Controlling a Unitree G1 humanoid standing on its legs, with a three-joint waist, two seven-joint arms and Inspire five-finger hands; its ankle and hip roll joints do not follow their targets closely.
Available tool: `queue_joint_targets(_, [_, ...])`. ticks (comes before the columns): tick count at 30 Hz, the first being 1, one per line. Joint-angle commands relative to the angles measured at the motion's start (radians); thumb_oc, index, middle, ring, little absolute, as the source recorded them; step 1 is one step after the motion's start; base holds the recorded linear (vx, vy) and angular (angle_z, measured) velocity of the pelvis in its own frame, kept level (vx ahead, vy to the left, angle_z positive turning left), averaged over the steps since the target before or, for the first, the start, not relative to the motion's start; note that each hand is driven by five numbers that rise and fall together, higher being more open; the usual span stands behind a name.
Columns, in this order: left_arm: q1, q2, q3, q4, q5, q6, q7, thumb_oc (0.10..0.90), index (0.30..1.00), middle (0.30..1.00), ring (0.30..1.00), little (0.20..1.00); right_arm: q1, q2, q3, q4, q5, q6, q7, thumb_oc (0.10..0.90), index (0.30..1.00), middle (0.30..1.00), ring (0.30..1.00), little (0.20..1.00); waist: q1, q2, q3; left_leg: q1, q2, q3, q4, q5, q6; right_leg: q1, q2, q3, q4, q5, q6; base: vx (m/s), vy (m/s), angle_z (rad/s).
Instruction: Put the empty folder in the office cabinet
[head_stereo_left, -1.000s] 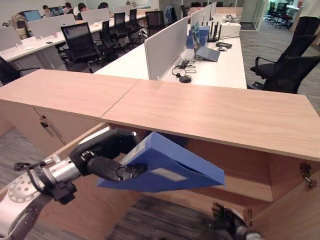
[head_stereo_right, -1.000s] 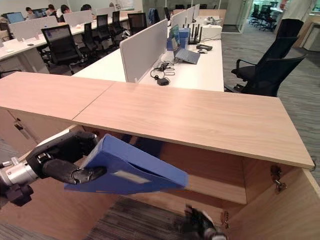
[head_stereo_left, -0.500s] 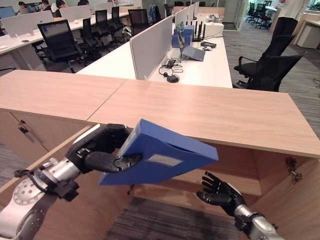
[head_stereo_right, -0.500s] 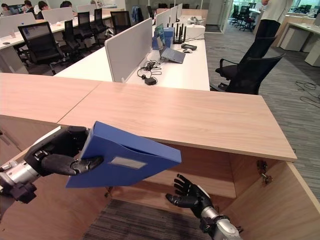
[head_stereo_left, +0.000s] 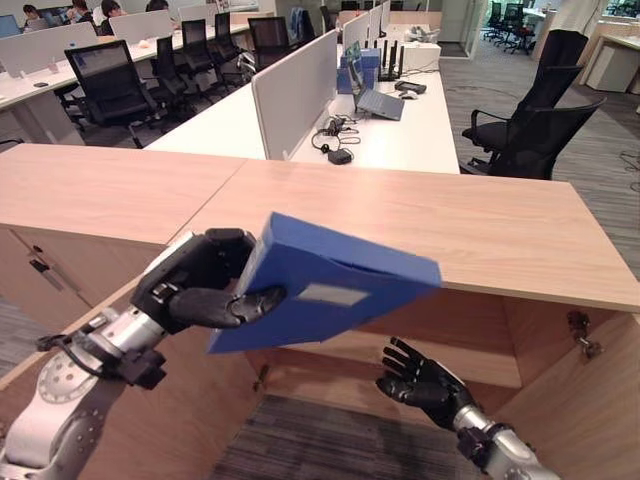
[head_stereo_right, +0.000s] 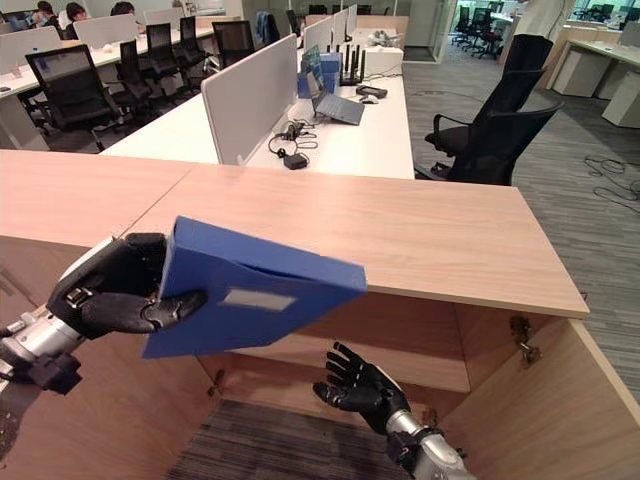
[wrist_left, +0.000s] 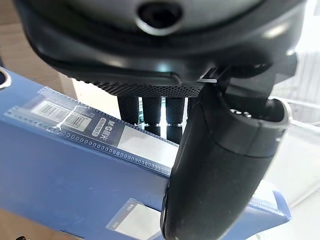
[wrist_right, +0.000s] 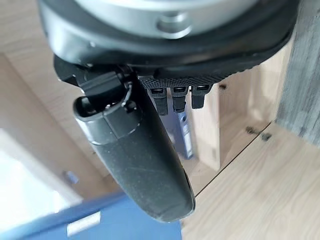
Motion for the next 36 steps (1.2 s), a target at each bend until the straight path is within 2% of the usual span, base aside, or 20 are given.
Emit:
queue_joint_targets(1, [-0.175,-0.005,0.076,0.021,-0.039,-0.142,0.033,0.4,0.3,0.3,0.3,0.3,-0.156,0.031,0.016,-0.167,0.097,-0.088,0.041,0.8,0.9,0.9,0.9,0.9,-0.013,-0.02,-0.016,0.059,-0.002,0.007,-0.003,-0.105,-0.006,0.016,-0.022,-0.048,0.011,-0.064,0.054,0.0,0.0,0.0])
queue_joint_targets(8, [-0.152,-0.04,0.064,0.023,-0.034,-0.122,0.034,0.4,0.3,0.3,0.3,0.3,-0.251,0.086,0.052,-0.246,0.135,-0.1,0.021,0.8,0.9,0.9,0.9,0.9,-0.005,-0.013,-0.018,0.062,0.002,0.009,-0.003,-0.102,-0.004,0.015,-0.019,-0.035,0.011,-0.061,0.05,-0.01,0.0,-0.03])
queue_joint_targets(20, [-0.157,-0.072,0.0,0.017,-0.033,-0.107,0.032,0.4,0.3,0.3,0.3,0.3,-0.355,0.115,0.079,-0.315,0.141,-0.121,-0.003,0.8,0.9,0.9,0.9,0.9,-0.006,-0.007,-0.014,0.068,-0.001,0.008,-0.003,-0.105,0.001,0.022,-0.021,-0.033,0.011,-0.065,0.047,0.0,0.0,0.0])
queue_joint_targets(29, [-0.158,-0.1,-0.044,0.021,-0.04,-0.089,0.03,0.4,0.3,0.3,0.3,0.3,-0.41,0.126,0.109,-0.328,0.138,-0.117,-0.012,0.8,0.9,0.9,0.9,0.9,-0.004,-0.008,-0.016,0.069,-0.003,0.011,-0.003,-0.106,0.004,0.022,-0.02,-0.027,0.011,-0.066,0.044,0.0,0.0,0.0])
queue_joint_targets(36, [-0.126,-0.121,-0.078,0.033,-0.049,-0.057,0.003,0.4,0.3,0.3,0.3,0.3,-0.413,0.113,0.092,-0.348,0.119,-0.118,-0.017,0.8,0.9,0.9,0.9,0.9,-0.005,-0.007,-0.012,0.06,-0.004,0.008,-0.003,-0.101,0.003,0.022,-0.023,-0.039,0.011,-0.065,0.045,0.0,0.0,0.0])
